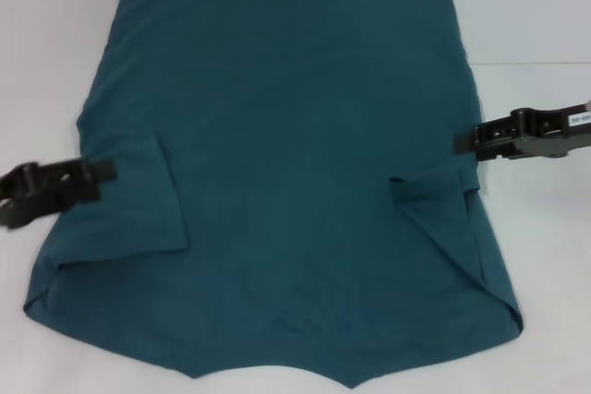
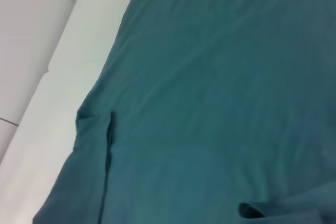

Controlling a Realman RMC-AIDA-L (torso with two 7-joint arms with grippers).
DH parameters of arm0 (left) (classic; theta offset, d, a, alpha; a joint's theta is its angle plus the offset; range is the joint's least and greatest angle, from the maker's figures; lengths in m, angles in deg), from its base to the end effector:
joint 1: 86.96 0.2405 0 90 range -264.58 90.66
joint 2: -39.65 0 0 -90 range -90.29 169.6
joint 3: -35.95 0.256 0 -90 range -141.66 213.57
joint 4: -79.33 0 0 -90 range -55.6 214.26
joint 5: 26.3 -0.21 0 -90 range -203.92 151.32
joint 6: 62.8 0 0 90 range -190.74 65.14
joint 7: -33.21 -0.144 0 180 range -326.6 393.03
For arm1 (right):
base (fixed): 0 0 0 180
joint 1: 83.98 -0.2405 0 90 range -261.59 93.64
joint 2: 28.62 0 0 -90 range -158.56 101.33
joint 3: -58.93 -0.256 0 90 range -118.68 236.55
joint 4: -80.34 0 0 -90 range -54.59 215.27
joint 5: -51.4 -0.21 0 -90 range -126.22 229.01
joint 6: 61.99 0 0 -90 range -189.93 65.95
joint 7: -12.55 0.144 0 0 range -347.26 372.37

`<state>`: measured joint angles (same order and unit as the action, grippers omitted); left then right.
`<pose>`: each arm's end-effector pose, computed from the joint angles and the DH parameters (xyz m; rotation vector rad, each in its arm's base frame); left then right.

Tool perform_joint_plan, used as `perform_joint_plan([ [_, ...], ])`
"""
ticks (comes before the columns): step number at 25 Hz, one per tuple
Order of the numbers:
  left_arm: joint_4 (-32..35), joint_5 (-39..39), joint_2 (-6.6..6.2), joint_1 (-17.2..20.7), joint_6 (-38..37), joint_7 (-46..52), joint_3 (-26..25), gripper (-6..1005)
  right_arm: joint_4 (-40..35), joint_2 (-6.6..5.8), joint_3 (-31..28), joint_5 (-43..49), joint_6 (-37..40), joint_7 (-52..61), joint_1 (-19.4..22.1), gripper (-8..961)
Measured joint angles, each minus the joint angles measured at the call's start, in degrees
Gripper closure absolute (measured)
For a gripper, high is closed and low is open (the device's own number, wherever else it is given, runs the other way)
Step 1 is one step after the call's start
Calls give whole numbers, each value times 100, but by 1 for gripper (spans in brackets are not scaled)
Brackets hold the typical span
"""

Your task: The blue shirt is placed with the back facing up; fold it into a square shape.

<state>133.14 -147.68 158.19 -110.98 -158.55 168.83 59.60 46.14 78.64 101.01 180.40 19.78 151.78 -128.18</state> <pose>-0.3063 0.3091 0.0827 -2.0648 -1.8039 -0.8806 0.2501 0.4097 0.0614 -2.3155 1.7000 0.3597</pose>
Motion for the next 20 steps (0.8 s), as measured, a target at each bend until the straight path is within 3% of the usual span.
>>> perform_joint_plan([
  [5, 11, -774, -85, 52, -508, 315, -648, 402, -74, -23, -3, -3, 13, -11, 82, 428],
  [10, 36, -1411, -104, 150, -547, 395, -1061, 402, -74, -20, -7, -6, -11, -17, 86, 429],
  [20, 85, -1709, -94, 243, -277, 465, -1136, 392, -79, -11, 2, 12, -15, -83, 103, 428],
])
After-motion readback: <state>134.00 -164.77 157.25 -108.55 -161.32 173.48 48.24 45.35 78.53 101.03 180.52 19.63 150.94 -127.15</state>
